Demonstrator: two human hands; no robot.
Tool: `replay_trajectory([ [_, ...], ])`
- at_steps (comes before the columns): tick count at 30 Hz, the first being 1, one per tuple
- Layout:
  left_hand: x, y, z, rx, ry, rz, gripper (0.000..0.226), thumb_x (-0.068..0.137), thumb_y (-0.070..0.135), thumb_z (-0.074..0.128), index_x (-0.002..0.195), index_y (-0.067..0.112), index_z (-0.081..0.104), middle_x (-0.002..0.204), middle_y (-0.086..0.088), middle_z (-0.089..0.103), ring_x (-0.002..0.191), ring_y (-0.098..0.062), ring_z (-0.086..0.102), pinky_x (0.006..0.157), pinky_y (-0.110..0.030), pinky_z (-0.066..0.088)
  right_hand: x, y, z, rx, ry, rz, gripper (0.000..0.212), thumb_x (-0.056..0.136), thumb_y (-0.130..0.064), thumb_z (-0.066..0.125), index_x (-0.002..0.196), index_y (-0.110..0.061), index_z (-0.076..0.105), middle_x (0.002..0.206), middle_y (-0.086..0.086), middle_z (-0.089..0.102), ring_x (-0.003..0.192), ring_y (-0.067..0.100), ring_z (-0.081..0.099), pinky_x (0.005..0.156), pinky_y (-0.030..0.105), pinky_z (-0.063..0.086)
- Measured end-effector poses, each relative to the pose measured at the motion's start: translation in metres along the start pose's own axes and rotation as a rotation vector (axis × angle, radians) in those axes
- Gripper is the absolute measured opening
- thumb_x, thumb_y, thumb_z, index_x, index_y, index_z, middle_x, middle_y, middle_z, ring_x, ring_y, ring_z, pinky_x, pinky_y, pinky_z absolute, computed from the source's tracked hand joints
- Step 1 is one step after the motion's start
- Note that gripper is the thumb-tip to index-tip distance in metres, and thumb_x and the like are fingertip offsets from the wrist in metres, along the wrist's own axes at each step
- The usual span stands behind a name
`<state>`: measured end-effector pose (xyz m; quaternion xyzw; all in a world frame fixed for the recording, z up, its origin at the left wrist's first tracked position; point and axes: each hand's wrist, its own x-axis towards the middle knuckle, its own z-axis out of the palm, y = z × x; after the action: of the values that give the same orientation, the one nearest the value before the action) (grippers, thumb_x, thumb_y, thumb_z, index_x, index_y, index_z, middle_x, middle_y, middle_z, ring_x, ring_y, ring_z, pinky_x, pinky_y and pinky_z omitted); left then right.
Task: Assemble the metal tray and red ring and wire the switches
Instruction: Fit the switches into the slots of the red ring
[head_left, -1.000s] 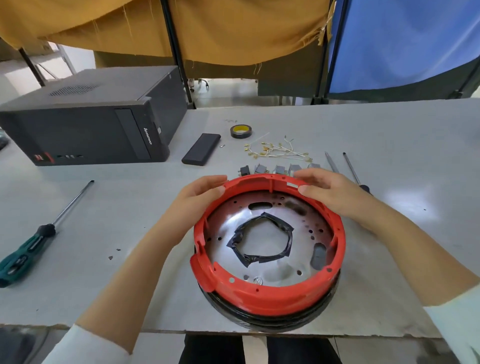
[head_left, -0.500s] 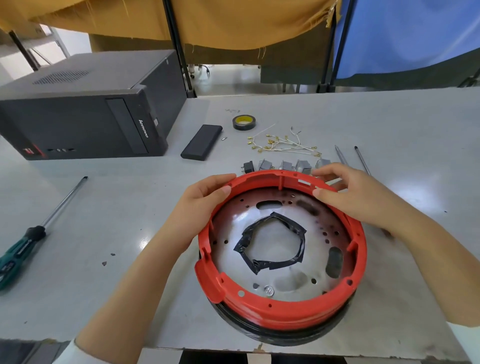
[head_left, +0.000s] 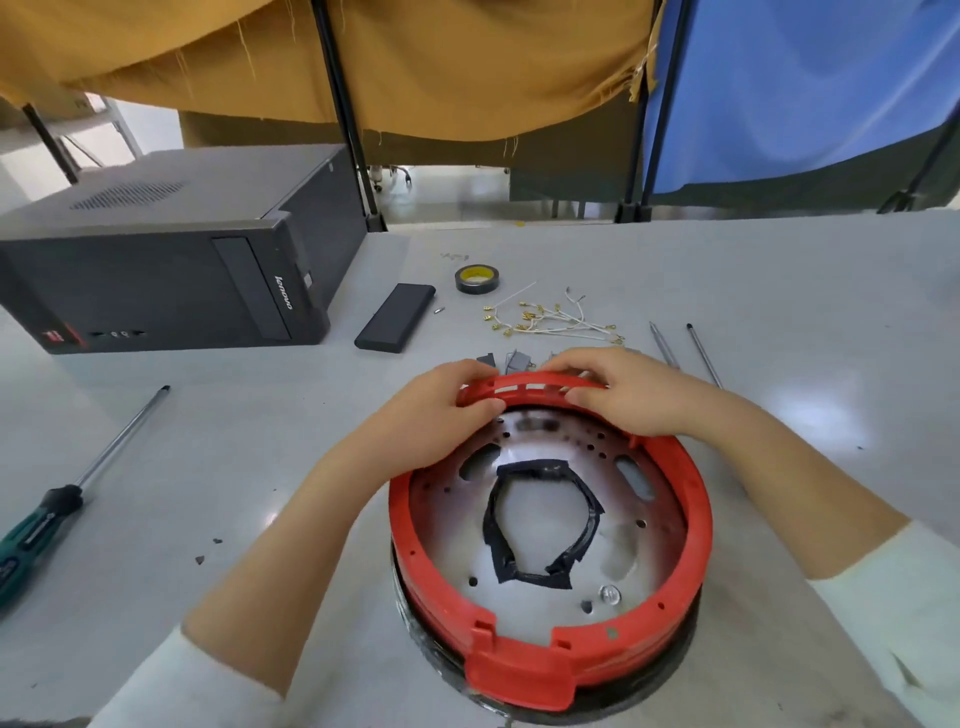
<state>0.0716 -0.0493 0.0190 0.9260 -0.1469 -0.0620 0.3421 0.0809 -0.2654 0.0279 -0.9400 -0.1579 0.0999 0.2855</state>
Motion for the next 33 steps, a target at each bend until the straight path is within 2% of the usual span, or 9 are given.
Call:
replay_trajectory([
  [5,0.011,-0.005,0.015,0.081,0.066,-0.007,0.03,0.101,0.015,0.044,0.127,0.023,0.055,0.121,-0.003,0.064,0.11,-0.021,0.055,0.078,-0.022,0.033,0.03,-0.01,-0.018,0.061,-0.036,0.038,0.021,0.093,-0.049,0.051,0.1,-0.034,0.064,0.103,-0.014,0.064,0.093,0.005,0.059,0.077,0.021,0.043],
  [11,0.007,-0.007,0.017,0.12,0.085,0.008,0.029,0.101,0.016,0.043,0.127,0.022,0.054,0.119,-0.004,0.064,0.109,-0.023,0.056,0.081,-0.026,0.036,0.094,-0.018,-0.005,-0.324,-0.185,0.13,0.049,0.092,-0.031,0.058,0.132,-0.004,0.051,0.135,0.012,0.054,0.119,0.028,0.053,0.098,0.036,0.043],
  [13,0.005,-0.007,0.017,0.099,0.086,0.0,0.028,0.101,0.016,0.043,0.126,0.022,0.054,0.118,-0.004,0.064,0.108,-0.022,0.056,0.081,-0.025,0.036,0.105,-0.021,-0.003,-0.367,-0.197,0.144,0.053,0.088,-0.032,0.063,0.127,0.003,0.054,0.129,0.019,0.057,0.115,0.034,0.055,0.098,0.043,0.046],
  [16,0.005,-0.007,0.018,0.076,0.091,-0.019,0.028,0.101,0.016,0.044,0.126,0.022,0.054,0.118,-0.004,0.064,0.107,-0.022,0.056,0.081,-0.026,0.037,0.11,-0.024,-0.002,-0.344,-0.178,0.178,0.053,0.084,-0.029,0.069,0.124,0.004,0.057,0.111,0.019,0.065,0.083,0.026,0.061,0.072,0.033,0.048],
  [19,0.005,-0.006,0.018,0.066,0.091,-0.029,0.028,0.101,0.016,0.044,0.126,0.023,0.054,0.117,-0.004,0.064,0.106,-0.023,0.057,0.081,-0.026,0.038,0.111,-0.024,0.002,-0.349,-0.128,0.194,0.045,0.082,-0.023,0.072,0.119,-0.001,0.061,0.117,0.016,0.065,0.092,0.025,0.061,0.077,0.033,0.049],
  [25,0.004,-0.005,0.018,0.046,0.091,-0.04,0.028,0.1,0.016,0.045,0.125,0.023,0.055,0.117,-0.005,0.064,0.105,-0.024,0.057,0.084,-0.029,0.04,0.102,-0.018,0.003,-0.265,-0.039,0.228,0.032,0.08,-0.028,0.07,0.098,-0.002,0.067,0.092,0.014,0.068,0.077,0.022,0.056,0.072,0.034,0.05],
  [28,0.004,-0.004,0.018,0.057,0.098,-0.042,0.028,0.1,0.017,0.045,0.126,0.022,0.055,0.117,-0.005,0.064,0.106,-0.024,0.056,0.081,-0.027,0.038,0.096,-0.015,-0.003,-0.12,0.093,0.204,0.021,0.077,-0.028,0.069,0.079,-0.007,0.067,0.068,0.006,0.054,0.063,0.02,0.052,0.058,0.031,0.041],
  [30,0.004,-0.003,0.017,0.077,0.101,-0.039,0.027,0.1,0.017,0.045,0.126,0.021,0.054,0.117,-0.006,0.064,0.106,-0.024,0.056,0.08,-0.027,0.037,0.091,-0.014,-0.008,0.11,0.187,0.187,0.023,0.079,-0.029,0.07,0.086,-0.007,0.066,0.074,0.0,0.062,0.057,0.013,0.061,0.05,0.026,0.041],
  [33,0.001,-0.002,0.019,0.077,0.11,-0.049,0.027,0.1,0.016,0.045,0.125,0.021,0.054,0.117,-0.007,0.064,0.105,-0.026,0.057,0.082,-0.028,0.04,0.077,-0.015,-0.01,0.472,0.273,0.205,0.024,0.08,-0.033,0.073,0.092,-0.026,0.054,0.085,-0.002,0.066,0.058,0.006,0.062,0.04,0.019,0.043],
])
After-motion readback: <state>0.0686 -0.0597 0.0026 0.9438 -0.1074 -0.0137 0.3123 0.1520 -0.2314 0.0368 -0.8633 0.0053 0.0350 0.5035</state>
